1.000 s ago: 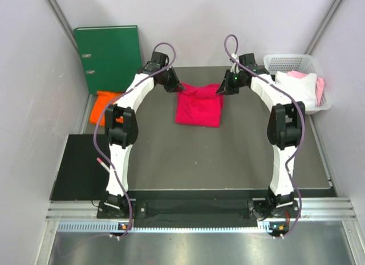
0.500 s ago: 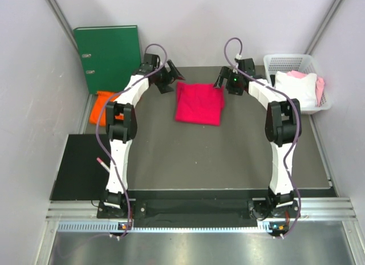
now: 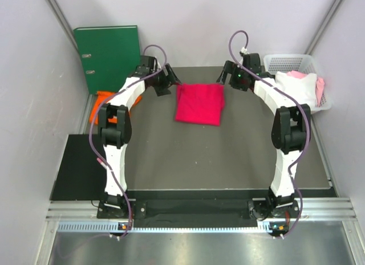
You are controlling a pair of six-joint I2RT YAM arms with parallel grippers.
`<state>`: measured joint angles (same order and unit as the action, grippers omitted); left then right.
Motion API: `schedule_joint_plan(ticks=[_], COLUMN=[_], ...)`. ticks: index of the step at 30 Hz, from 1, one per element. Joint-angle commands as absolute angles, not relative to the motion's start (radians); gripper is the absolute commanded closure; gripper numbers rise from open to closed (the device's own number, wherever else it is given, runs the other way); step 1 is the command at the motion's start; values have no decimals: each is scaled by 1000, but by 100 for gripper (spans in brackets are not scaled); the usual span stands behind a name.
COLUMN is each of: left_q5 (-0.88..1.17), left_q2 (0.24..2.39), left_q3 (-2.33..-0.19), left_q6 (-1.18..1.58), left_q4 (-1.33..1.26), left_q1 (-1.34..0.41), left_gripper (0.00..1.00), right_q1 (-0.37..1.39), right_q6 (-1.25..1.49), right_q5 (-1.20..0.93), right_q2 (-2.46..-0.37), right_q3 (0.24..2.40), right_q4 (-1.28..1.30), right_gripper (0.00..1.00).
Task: Fold and stack the t-shirts
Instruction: Fold the long partially folded tshirt into a neat square, then smooth out wrinkles on the folded tshirt
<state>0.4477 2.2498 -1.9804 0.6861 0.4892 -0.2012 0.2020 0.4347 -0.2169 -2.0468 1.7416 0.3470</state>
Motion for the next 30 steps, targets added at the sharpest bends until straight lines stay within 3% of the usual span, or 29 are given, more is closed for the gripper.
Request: schedule_joint_plan(ticks=[1, 10, 15, 22, 26, 30], left_q5=[500, 566, 592, 620, 630, 623], left_q2=[2315, 2516, 2571, 2614, 2623, 2593], left_q3=[-2051, -2253, -2289, -2302, -2306, -2283], left_q6=[719, 851, 917, 1011, 1060, 1074], left_q4=[347, 221, 138, 31, -26, -44], left_q1=[-204, -204, -204, -201, -195, -173], left_gripper=[15, 21, 29, 65, 100, 100], right_q1=[216, 218, 218, 216, 212, 209], right_q6=[466, 486, 485, 454, 445, 445], right_q5=[-204, -184, -179, -186, -196, -207], right_q2=[-2046, -1959, -1940, -1999, -2037, -2056], right_q3=[1732, 1606, 1571, 1655, 1689, 1706], right_q4=[345, 313, 307, 356, 373, 376], right_gripper=[0, 0, 0, 0, 0, 0])
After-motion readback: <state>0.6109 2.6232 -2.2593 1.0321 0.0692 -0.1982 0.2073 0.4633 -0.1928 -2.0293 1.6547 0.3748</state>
